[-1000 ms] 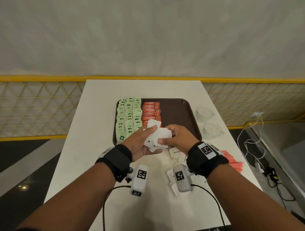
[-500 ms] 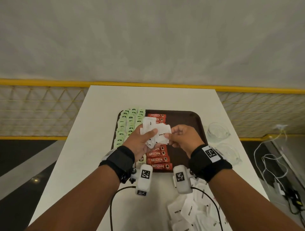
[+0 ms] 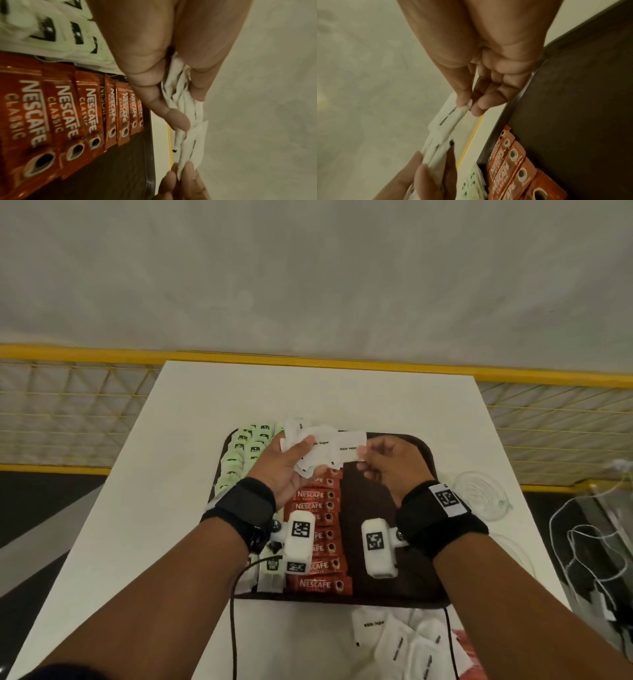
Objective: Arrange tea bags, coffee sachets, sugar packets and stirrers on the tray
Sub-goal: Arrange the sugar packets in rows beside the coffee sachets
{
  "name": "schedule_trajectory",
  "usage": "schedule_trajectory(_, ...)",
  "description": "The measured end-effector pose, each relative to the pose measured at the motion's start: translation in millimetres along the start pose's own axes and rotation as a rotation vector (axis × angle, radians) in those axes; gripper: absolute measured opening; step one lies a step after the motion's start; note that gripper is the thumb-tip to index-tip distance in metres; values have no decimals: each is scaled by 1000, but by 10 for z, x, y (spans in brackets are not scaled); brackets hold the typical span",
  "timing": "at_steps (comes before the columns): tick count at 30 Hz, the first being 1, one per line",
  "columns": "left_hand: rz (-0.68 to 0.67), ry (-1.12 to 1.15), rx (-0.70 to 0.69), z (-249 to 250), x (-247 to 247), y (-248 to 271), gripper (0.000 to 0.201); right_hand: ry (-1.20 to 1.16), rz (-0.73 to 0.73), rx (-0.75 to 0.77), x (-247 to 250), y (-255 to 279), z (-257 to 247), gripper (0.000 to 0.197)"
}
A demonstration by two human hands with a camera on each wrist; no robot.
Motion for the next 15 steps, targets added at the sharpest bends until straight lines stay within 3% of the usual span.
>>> schedule_trajectory(3,54,11,-35,65,88,-133,34,-6,112,-26,158,-254,152,2)
schedule_trajectory(6,85,-2,-46,83,190,-205,39,140,230,-68,292,-476,312,3)
schedule_trajectory(15,77,-32,-10,-85,384,-242,33,398,303,-111,240,-792,440,5)
Point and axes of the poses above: each hand's wrist, its own y-axis away from the middle knuckle, its own x-axis out of the back of the hand, z = x × y, the point moved 7 cm from there along -y, towards the middle knuckle, and after that the axes turned 3 degrees about -x, right-handed, at the moved point
